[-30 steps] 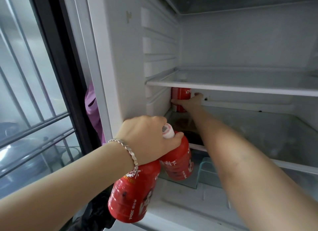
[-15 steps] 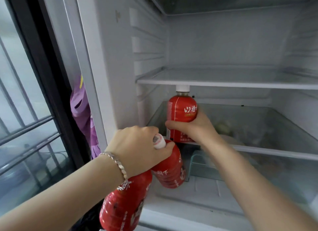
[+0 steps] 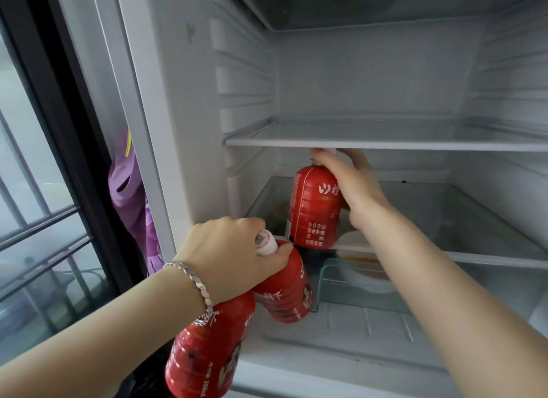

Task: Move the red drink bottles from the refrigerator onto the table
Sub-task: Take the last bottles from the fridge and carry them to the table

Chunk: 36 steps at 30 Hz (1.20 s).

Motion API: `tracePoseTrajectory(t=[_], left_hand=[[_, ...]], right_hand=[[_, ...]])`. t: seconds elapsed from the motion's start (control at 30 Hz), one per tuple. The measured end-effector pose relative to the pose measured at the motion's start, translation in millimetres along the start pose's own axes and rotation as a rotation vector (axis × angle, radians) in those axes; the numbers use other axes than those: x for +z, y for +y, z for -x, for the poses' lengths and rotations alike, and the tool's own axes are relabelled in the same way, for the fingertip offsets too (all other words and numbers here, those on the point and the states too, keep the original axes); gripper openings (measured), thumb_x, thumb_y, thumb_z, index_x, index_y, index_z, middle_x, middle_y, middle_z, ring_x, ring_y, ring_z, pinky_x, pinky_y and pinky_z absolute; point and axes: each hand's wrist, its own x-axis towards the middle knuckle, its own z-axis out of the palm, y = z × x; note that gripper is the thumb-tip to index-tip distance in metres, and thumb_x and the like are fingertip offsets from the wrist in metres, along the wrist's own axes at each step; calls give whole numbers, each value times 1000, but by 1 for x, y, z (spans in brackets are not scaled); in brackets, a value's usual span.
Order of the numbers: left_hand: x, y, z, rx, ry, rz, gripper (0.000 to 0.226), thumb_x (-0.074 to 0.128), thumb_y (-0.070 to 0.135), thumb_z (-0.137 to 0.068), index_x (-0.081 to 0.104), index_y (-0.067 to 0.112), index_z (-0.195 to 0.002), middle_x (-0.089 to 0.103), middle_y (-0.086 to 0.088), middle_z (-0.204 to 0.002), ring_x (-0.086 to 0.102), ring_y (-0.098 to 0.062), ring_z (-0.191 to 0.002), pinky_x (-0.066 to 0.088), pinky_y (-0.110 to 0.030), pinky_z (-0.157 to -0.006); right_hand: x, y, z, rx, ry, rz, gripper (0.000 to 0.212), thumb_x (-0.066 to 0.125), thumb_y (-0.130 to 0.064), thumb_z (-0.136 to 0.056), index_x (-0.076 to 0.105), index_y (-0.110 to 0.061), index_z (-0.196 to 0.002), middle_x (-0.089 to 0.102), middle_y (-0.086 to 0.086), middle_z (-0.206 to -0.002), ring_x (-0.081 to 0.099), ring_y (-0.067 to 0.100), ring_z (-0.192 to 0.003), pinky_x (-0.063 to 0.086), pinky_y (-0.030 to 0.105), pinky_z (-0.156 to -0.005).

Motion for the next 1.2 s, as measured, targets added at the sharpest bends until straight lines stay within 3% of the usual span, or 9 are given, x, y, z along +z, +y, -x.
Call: tracePoseTrajectory(t=[0.13,0.27,0.5,0.6,0.7,0.8,0.87,1.0,1.2], left_hand=[[0,0,0,9,1,2,42,37,71,-81,45,30,-77,46,14,-64,47,-8,-64,27,-12,-48],[0,0,-1,9,-19,13,40,37,70,-82,44,31,-80,49,14,-74,47,-7,-66,26,-10,-49],[1,9,-4,-33,-83,-12,47,36,71,-81,39,27,-65,51,11,-65,50,-10,-63,38,-21,-61],[-1,15,-3,-43,-75,-31,46,37,71,-81,49,26,-76,49,10,-64,51,-12,-65,40,-21,-63],[-1,16,5,-66,-112,-45,45,35,71,-81,51,30,-86,56,12,-76,56,-10,-70,46,-20,-67],[-2,14,17,-114,-154,-84,49,32,72,-81,52,30,-92,64,12,-83,63,-8,-76,51,-20,-70],[-5,11,30,-155,-151,-115,52,31,73,-81,52,27,-94,65,9,-81,64,-10,-76,51,-21,-71],[-19,7,66,-148,-118,-156,45,29,71,-83,40,28,-83,44,8,-59,50,-13,-63,41,-21,-64],[-41,3,145,-56,-81,-124,44,32,68,-83,42,25,-79,50,7,-64,52,-14,-63,39,-24,-62]], right_hand=[[-6,1,-7,33,117,-20,13,60,-31,-89,54,-20,-88,61,-1,-81,57,9,-67,41,22,-55],[-27,9,-12,119,314,-109,21,50,-27,-91,48,-18,-72,57,2,-71,56,13,-61,43,25,-58],[-57,15,12,-7,227,268,28,59,-36,-88,54,-20,-67,57,-3,-65,55,11,-61,40,23,-53],[-54,16,25,-35,132,430,32,52,-44,-91,57,-18,-74,59,-4,-67,57,11,-63,39,22,-53],[-42,15,37,-237,156,521,26,55,-43,-89,58,-18,-83,58,-11,-73,55,2,-68,41,18,-55],[-28,1,52,-572,183,632,16,62,-34,-85,54,-24,-75,51,-17,-62,48,-4,-59,37,7,-53],[-22,-10,65,-673,154,738,14,62,-30,-80,54,-24,-70,50,-13,-58,47,2,-54,35,7,-51],[-16,-19,101,-620,-57,950,16,62,-29,-82,62,-14,-77,56,-5,-74,55,15,-73,45,25,-65],[-10,-6,186,-493,-155,1145,15,56,-30,-83,57,-16,-76,61,1,-88,57,25,-85,36,26,-65]])
